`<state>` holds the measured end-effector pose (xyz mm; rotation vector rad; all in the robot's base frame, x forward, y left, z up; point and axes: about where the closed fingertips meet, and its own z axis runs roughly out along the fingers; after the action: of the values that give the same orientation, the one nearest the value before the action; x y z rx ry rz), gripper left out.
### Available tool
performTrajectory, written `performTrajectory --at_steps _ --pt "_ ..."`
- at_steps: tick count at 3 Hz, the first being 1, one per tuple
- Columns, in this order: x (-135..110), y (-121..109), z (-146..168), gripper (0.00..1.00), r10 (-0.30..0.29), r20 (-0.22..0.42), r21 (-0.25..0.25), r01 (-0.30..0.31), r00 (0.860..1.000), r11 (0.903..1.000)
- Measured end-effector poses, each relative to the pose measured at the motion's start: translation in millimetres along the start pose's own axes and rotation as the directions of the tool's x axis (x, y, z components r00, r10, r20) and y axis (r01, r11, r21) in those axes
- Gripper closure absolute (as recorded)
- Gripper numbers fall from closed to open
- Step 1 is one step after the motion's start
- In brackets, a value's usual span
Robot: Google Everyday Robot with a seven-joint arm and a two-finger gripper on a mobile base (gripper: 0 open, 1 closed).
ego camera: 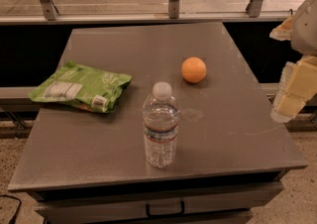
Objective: Move orange near green rice chip bag
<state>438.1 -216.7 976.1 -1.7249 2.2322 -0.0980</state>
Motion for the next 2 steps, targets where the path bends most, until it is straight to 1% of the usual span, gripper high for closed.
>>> performTrajectory --at_steps 1,2 --pt "-2.8 -2.5 0.9 0.0 -0.003 0.006 0.002 0.003 1.0 1.0" --pt "-10.7 -9.3 3.9 0.0 -0.012 0.022 0.004 0.012 1.0 0.9999"
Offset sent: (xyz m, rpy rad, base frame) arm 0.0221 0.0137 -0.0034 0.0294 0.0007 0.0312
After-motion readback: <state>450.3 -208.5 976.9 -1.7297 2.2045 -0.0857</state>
